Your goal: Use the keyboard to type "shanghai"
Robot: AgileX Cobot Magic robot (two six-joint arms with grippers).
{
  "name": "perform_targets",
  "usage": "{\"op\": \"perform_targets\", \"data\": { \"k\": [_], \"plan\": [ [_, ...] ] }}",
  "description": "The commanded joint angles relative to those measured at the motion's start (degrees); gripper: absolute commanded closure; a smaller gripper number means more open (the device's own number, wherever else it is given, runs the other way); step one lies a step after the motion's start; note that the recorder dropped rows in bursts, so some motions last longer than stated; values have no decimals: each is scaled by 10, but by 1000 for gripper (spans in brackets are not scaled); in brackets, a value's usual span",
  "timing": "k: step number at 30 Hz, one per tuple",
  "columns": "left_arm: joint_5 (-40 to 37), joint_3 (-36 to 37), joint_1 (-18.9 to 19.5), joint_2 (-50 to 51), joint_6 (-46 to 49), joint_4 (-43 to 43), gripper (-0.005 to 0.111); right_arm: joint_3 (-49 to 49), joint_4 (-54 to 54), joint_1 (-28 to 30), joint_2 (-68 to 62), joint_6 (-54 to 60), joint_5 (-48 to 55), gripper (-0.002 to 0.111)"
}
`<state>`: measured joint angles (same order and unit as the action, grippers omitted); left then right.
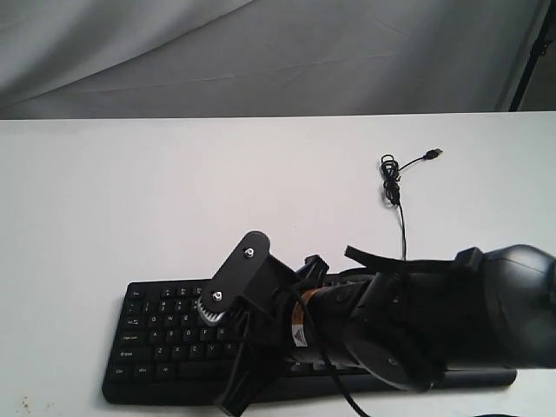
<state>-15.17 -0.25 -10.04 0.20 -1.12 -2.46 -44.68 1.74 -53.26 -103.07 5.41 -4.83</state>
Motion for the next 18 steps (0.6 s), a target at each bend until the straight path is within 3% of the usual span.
{"op": "perform_targets", "data": {
  "k": [1, 18],
  "plan": [
    [3, 2, -2, -2, -2, -3, 107, 2, -4, 5, -2, 5, -1, 108],
    [3, 2, -2, -2, -2, -3, 107, 2, -4, 5, -27, 5, -11, 108]
  ]
}}
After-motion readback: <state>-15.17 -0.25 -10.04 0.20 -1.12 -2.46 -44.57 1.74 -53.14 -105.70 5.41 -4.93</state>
